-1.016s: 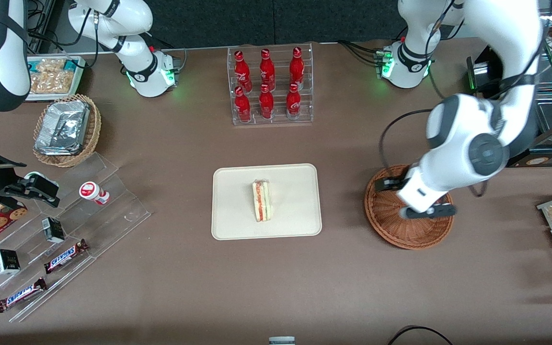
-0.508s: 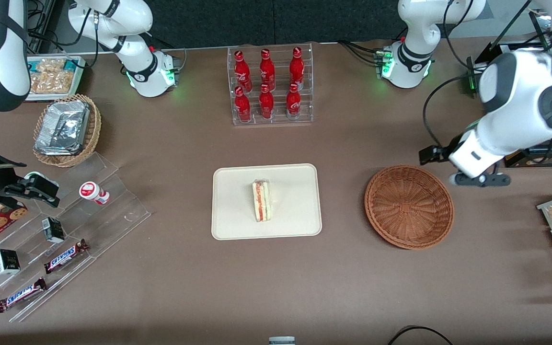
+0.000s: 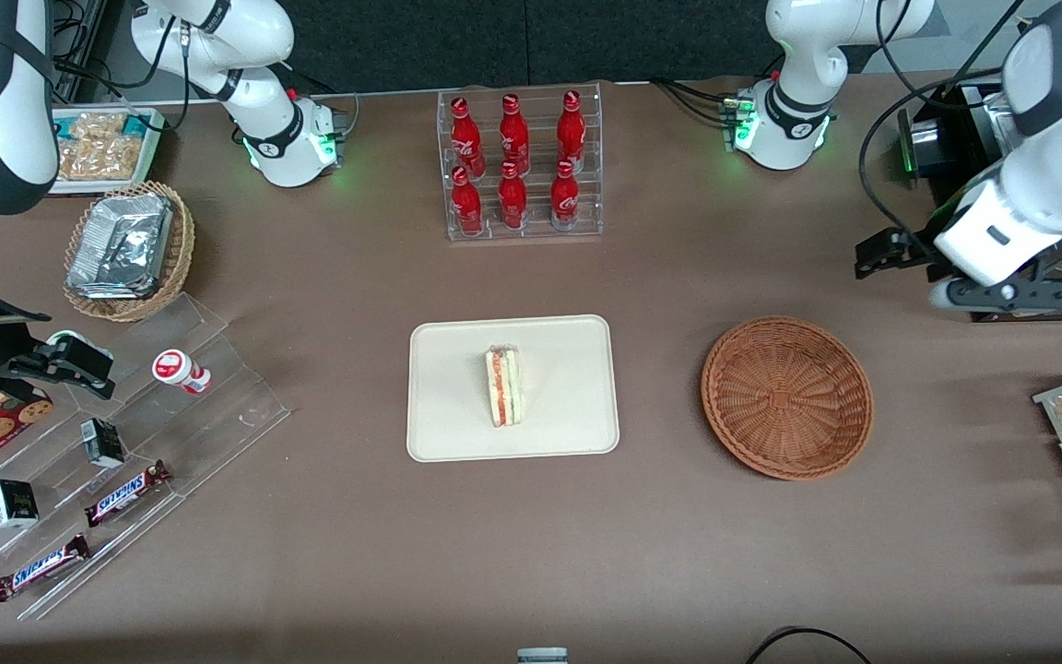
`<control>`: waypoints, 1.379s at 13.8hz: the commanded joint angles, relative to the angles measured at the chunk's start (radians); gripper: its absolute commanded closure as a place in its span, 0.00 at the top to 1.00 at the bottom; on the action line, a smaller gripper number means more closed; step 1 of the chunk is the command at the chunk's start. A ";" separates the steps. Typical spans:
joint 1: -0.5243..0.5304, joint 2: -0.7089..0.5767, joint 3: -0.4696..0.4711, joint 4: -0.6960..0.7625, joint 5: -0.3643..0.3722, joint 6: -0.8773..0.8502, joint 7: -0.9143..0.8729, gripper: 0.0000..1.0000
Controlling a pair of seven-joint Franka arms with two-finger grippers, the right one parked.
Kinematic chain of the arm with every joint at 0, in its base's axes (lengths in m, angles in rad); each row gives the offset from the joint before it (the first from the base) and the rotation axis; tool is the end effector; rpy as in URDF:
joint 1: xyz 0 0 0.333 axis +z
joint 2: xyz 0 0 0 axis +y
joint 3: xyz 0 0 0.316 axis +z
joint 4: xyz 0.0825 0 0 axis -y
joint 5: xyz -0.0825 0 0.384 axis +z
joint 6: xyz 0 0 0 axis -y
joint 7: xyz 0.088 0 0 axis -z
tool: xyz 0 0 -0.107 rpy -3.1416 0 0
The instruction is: Place sandwich from basket to tray
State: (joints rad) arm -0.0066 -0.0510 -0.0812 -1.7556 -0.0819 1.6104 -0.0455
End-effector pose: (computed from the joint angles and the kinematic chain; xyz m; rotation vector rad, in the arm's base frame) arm 0.5326 -0.0563 0.5687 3.0663 -0.0535 -0.1524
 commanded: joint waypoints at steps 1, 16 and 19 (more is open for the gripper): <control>0.010 0.013 0.004 0.092 0.014 -0.058 -0.010 1.00; 0.007 0.017 -0.006 0.202 0.103 -0.144 -0.048 1.00; 0.008 0.020 -0.008 0.211 0.103 -0.144 -0.048 1.00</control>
State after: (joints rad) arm -0.0064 -0.0447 -0.0771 -1.5845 0.0076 1.4937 -0.0844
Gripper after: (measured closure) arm 0.000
